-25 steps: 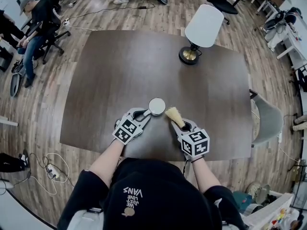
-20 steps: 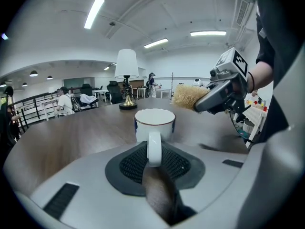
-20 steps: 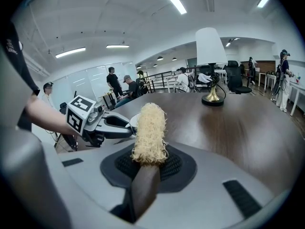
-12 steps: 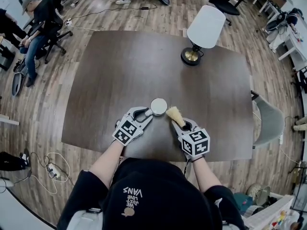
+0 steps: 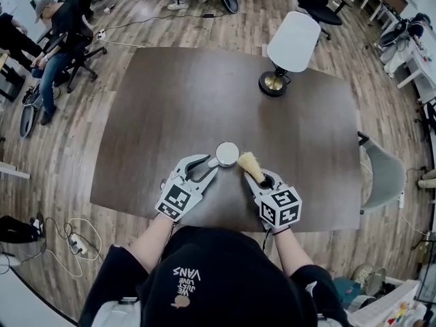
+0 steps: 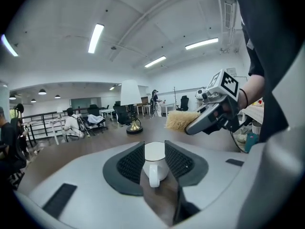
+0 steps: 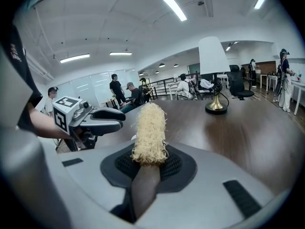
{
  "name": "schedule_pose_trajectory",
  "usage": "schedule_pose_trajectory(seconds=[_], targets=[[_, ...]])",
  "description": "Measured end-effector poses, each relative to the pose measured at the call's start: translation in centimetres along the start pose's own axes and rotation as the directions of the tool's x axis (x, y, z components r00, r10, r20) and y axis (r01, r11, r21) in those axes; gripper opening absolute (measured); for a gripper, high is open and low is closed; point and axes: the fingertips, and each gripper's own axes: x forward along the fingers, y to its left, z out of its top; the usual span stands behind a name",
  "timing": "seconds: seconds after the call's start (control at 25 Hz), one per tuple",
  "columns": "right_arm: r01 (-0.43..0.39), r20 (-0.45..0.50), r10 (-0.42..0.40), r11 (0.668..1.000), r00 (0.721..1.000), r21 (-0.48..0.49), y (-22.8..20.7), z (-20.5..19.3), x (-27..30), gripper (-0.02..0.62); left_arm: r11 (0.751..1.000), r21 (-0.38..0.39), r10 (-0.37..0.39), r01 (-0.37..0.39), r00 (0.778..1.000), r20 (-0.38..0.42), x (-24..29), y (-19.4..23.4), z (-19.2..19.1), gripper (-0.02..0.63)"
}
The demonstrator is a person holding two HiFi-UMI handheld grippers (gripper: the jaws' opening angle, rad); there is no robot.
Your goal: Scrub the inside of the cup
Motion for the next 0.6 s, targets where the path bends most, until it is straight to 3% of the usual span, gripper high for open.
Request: schedule_pose_trajectory(seconds=[0.08, 0.32, 0.6], targets=[[0.003, 0.023, -0.003, 1.000, 1.000, -0.001, 0.2, 0.5, -0.5, 0.077, 1.000, 0.017, 0.007, -0.007, 1.000, 0.002, -0.5, -0.4, 0.6, 0.135], [0.006, 0.057, -0.006, 1.000, 0.998, -0.008, 0.8, 1.0, -1.5, 0.077, 0.998, -0.024, 0.062, -0.061, 0.997, 0.051, -2.2, -0.3, 2.4, 0.036], [0.006, 0.090, -0.006, 1.000, 0.996, -0.005, 1.0, 2.1, -2.3, 0.077, 0.994, -0.058, 0.101, -0.097, 0.993, 0.063, -3.4, 0.6, 3.0, 0.011]])
